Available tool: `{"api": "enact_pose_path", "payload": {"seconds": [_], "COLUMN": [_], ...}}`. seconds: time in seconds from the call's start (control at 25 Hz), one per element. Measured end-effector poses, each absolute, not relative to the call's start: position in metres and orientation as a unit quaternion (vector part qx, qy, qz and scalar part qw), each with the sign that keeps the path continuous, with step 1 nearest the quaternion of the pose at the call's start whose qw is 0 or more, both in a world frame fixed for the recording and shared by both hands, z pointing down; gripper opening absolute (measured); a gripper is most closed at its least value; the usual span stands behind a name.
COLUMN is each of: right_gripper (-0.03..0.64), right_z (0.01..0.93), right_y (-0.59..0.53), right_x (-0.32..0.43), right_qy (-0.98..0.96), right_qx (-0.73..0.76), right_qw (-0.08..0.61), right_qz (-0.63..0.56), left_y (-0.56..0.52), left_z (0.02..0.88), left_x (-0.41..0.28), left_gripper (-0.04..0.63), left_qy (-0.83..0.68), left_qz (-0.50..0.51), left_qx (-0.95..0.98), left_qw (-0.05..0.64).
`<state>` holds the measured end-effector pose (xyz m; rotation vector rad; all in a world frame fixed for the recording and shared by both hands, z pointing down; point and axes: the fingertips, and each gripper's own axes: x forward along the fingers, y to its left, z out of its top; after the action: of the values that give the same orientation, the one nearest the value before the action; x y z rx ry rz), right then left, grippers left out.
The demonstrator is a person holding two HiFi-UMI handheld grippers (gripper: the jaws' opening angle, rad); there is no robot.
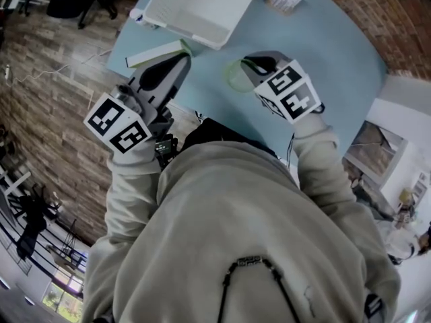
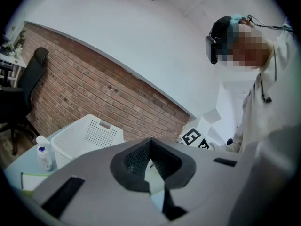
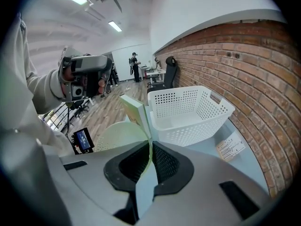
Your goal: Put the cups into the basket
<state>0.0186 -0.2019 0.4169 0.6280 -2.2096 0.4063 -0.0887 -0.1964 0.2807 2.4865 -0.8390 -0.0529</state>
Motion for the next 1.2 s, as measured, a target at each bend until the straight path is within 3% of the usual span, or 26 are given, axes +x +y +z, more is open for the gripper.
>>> {"api": "enact_pose_path", "payload": {"seconds": [1.2], "right_gripper": [0.032], "right_z": [0.379], "right_y": [-0.297], "right_x": [-0.046], "right_qy": [-0.884], "right_qx": [0.238], "right_qw": [0.37], "right_qz": [0.155], "left_y": [-0.291], "left_z": [0.322], "left_x": [-0.148], "left_gripper": [-0.003], "left_qy": [-0.308], "left_qz": [-0.026], "left_qx": [0.909], "left_qw": [0.28]}}
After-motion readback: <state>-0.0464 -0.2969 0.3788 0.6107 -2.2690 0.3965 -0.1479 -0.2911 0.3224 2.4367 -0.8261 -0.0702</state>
